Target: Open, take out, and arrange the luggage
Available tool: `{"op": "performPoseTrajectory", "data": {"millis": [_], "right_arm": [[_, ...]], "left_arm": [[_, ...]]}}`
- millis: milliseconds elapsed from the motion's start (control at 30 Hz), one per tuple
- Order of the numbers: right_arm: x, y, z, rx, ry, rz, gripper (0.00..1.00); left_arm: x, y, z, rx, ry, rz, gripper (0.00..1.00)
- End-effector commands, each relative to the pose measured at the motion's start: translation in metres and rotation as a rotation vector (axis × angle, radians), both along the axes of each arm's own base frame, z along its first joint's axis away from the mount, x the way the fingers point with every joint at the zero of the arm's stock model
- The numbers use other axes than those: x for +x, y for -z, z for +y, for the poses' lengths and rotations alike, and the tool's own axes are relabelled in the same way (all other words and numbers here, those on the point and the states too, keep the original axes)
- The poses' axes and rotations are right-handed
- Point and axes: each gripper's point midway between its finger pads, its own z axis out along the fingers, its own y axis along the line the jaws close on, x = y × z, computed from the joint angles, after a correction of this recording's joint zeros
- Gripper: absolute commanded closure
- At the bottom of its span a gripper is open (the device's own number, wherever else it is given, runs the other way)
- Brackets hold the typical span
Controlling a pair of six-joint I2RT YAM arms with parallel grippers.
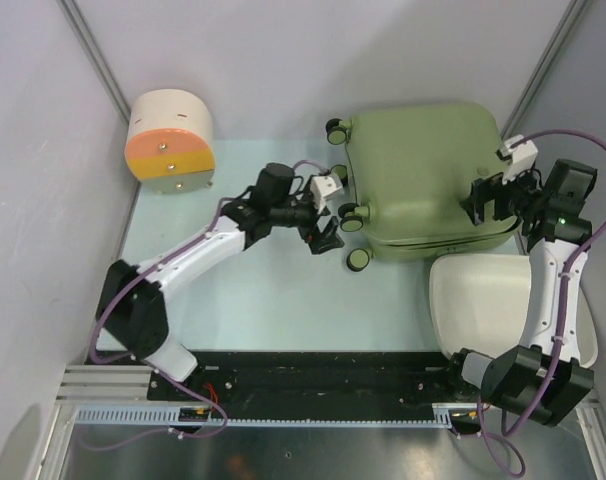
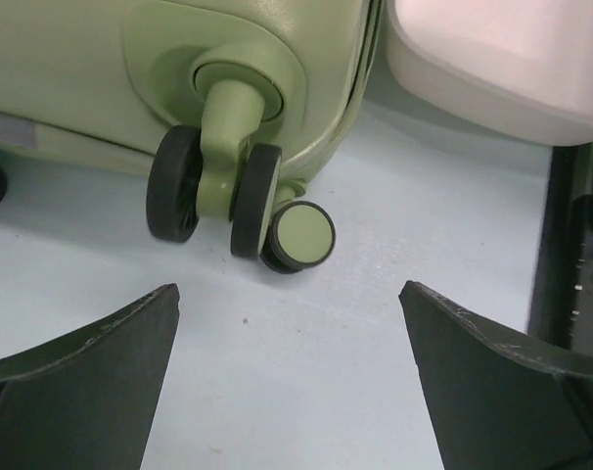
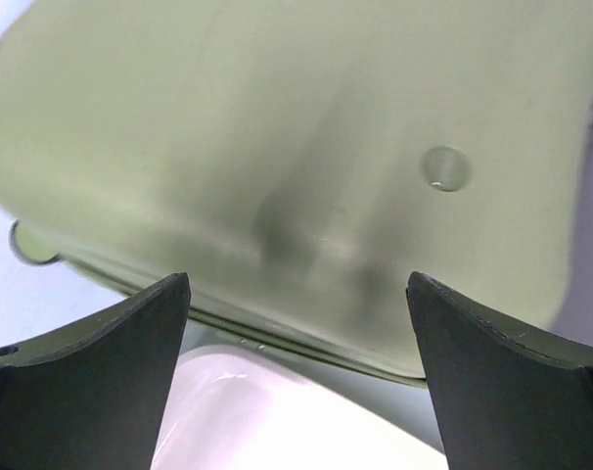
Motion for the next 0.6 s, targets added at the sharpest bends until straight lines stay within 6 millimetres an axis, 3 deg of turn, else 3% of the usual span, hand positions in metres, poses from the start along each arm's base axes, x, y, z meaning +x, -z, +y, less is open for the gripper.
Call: {"op": "performPoseTrajectory", "data": {"millis": [0, 67, 133, 167, 333, 567], "right_arm": [[-0.028, 0.004, 0.036, 0.017, -0.155, 0.047, 0.03], [-0.04, 0.007, 0.045, 0.017, -0.198, 0.064, 0.03], [-0.048, 0.009, 0.053, 0.01, -0.256, 0.064, 0.04], [-0.057, 0.013, 0.057, 0.02, -0.272, 0.085, 0.05], [-0.078, 0.023, 0.073, 0.023, -0.367, 0.088, 0.05], [-0.09, 0.025, 0.081, 0.025, -0.415, 0.075, 0.06]], "left_arm": [[0.024, 0.006, -0.023, 0.097, 0.031, -0.167, 0.0], [0.033, 0.022, -0.029, 0.134, 0.013, -0.155, 0.01], [0.042, 0.021, -0.035, 0.136, -0.002, -0.159, 0.01], [0.049, 0.033, -0.037, 0.156, -0.028, -0.135, 0.03], [0.063, 0.018, -0.05, 0.123, -0.02, -0.169, 0.15], [0.05, -0.019, -0.055, 0.053, 0.064, -0.237, 0.55]]}}
